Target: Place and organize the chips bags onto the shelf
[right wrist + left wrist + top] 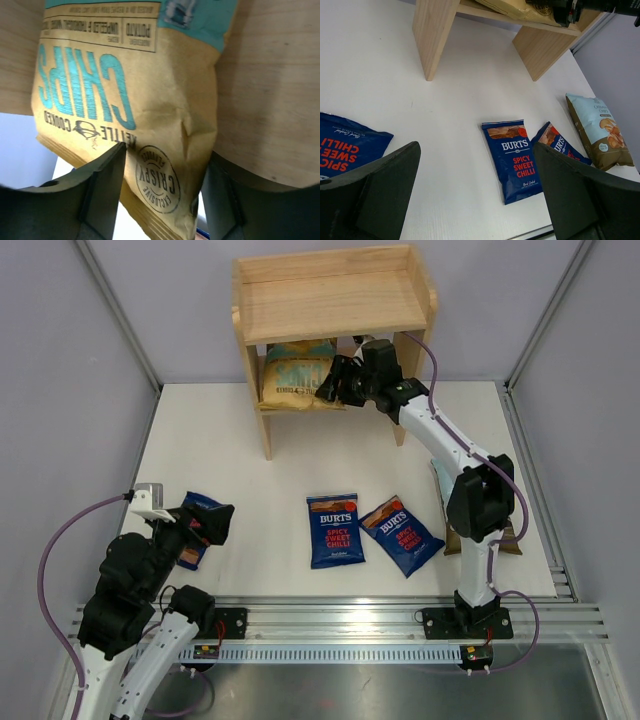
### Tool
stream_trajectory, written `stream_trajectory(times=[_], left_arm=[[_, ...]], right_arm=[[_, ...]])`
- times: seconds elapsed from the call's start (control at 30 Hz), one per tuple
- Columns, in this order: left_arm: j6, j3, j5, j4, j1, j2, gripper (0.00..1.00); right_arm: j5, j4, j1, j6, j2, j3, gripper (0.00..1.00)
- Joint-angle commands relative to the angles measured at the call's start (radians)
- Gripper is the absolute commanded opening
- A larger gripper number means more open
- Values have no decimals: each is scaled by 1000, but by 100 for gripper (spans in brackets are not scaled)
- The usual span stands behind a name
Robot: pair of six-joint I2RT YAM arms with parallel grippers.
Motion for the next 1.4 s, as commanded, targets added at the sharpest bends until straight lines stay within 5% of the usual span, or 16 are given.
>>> stream_trajectory(times=[0.0, 0.37, 0.83, 1.23, 1.37], left_arm=[[18, -6, 20, 49, -5, 8, 99], [19, -8, 25, 52, -5, 14, 99], [18, -9, 31, 57, -5, 17, 99], [19, -9, 31, 55, -5, 17, 99], [18, -8, 28, 54, -5, 17, 99]], right_arm=[[102, 11, 12, -44, -96, -9, 63], [39, 69, 15, -122, -64, -3, 45], [-95, 102, 51, -187, -19, 59, 41], [94, 62, 31, -190, -188, -88, 87], [132, 40, 21, -190, -252, -137, 89]])
